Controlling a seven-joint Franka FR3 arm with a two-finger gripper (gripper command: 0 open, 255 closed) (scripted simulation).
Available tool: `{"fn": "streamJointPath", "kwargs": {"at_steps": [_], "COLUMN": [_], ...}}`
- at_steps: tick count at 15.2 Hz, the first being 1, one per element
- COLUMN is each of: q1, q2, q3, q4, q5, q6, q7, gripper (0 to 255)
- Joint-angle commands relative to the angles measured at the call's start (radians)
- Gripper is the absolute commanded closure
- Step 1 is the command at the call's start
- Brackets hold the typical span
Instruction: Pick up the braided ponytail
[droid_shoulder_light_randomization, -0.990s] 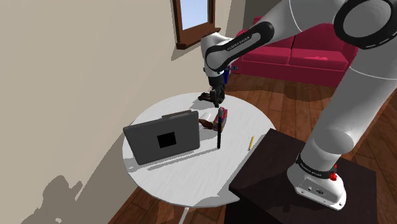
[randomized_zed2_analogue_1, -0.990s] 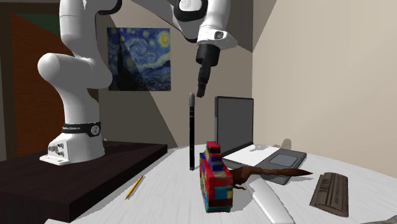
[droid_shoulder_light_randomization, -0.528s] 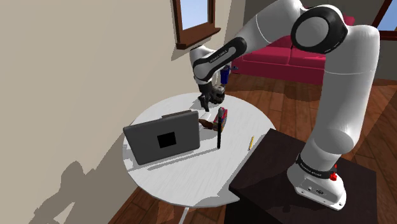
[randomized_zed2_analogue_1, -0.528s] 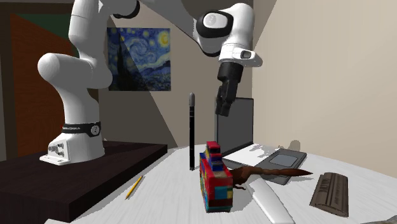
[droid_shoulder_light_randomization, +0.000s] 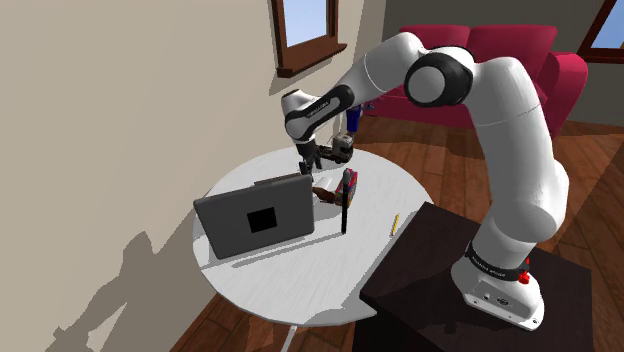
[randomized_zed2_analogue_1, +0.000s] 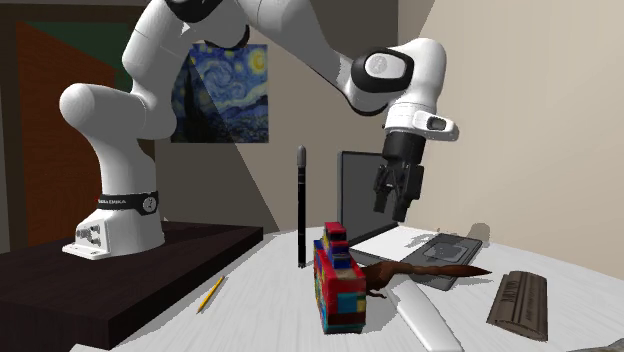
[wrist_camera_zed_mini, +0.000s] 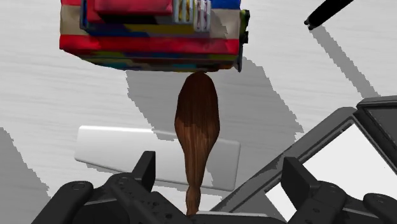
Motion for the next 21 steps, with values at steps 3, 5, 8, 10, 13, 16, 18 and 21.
{"fn": "streamJointPath", "kwargs": {"at_steps": [3, 5, 8, 10, 13, 16, 18, 21], "q1": [0.014, 0.020, 0.023, 0.023, 0.024, 0.024, 0.024, 0.024], "q2": [0.195, 0.301, 0.361, 0.378, 0.405, 0.409, 0.410, 0.409], "q3": [-0.004, -0.007, -0.009, -0.009, -0.010, -0.010, -0.010, -0.010], "q4": [0.240, 0.380, 0.443, 0.446, 0.453, 0.451, 0.453, 0.453], "q5": [-0.012, -0.016, -0.018, -0.019, -0.020, -0.020, -0.020, -0.020], "q6": [-0.055, -0.094, -0.098, -0.084, -0.064, -0.058, -0.060, -0.060], "q7": [-0.013, -0.024, -0.027, -0.026, -0.024, -0.023, -0.023, -0.023], "gripper": [0, 0, 0, 0, 0, 255, 255, 255]}}
